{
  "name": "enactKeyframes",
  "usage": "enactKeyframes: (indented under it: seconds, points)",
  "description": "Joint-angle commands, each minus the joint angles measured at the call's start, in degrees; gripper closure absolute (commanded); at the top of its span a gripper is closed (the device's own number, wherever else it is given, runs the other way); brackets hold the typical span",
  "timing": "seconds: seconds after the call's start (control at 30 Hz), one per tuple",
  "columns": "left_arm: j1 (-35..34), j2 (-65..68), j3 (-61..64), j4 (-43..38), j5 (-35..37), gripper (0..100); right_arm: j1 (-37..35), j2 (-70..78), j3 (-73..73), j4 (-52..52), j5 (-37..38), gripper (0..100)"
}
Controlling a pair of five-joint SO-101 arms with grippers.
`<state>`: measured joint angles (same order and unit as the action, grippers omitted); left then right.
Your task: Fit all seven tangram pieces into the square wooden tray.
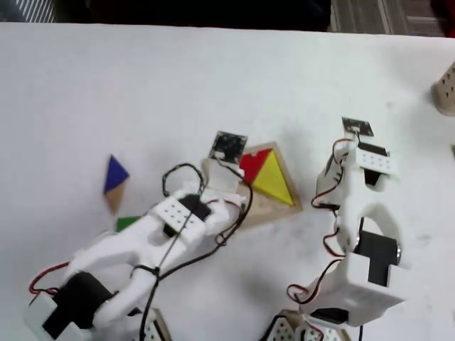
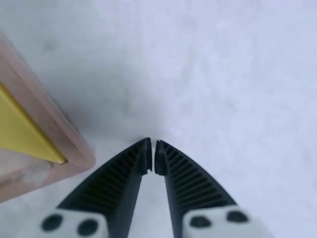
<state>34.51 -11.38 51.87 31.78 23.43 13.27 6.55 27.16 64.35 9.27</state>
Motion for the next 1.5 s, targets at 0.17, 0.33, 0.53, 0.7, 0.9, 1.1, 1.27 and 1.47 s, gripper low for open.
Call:
enactKeyframes:
  seconds: [0.17,0.33,0.53,0.7,0.9,1.1,1.27,1.47]
  points:
    - [-0.57,2.77,-3.52,-0.97,-0.18,98,-0.84,-2.15,-0.18,-0.66,0.79,98.1]
    - [-0.57,12.09,-10.81,3.34,-0.18,98,-0.84,-2.15,-0.18,-0.66,0.79,98.1]
    - [-1.98,15.34,-15.91,4.66,-0.18,98,-0.84,-2.15,-0.18,-0.66,0.79,98.1]
    - [-4.88,15.52,-16.88,4.66,-0.18,98,-0.84,-2.15,-0.18,-0.66,0.79,98.1]
    - [-8.40,15.25,-16.97,4.75,-0.18,98,-0.84,-2.15,-0.18,-0.66,0.79,98.1]
    - [-8.31,15.08,-16.79,5.19,-0.18,98,-0.84,-2.15,-0.18,-0.66,0.88,98.1]
    - [-8.22,14.99,-16.79,5.63,-0.18,98,-0.84,-2.15,-0.18,-0.66,0.97,98.1]
    - [-8.40,14.99,-19.69,12.40,-0.62,98,-0.84,-2.15,-0.18,-0.66,0.97,98.1]
